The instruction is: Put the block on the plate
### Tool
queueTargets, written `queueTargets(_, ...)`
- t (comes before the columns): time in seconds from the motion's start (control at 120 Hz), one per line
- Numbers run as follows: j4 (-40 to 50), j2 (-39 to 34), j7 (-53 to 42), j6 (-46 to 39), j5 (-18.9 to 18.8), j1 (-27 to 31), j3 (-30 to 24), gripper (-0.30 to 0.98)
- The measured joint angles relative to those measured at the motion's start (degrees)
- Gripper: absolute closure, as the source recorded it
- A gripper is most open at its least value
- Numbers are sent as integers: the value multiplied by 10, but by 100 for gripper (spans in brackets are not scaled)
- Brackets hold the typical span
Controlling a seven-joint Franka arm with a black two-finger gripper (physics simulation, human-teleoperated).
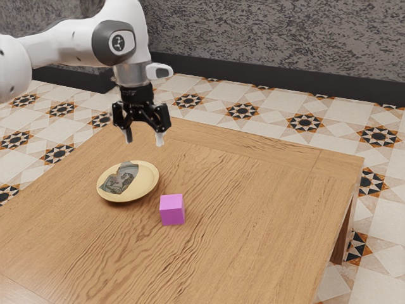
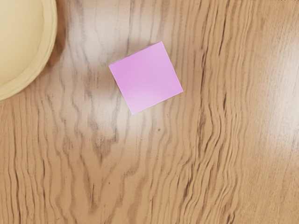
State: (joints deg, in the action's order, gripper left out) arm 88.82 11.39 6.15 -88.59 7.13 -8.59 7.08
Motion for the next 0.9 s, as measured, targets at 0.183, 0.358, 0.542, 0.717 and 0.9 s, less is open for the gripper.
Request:
queueTargets(0.183,17,59,76,-83,9,0,-2,0)
queueTargets(0.358,13,106,124,-157,10,2,1,0)
queueTargets(0.542,14,152,159,-213,14,2,7,0)
queueTargets(0.717,34,170,182,-255,23,2,16,0)
queueTargets(0.9,84,152,201,-296,42,0,19,0)
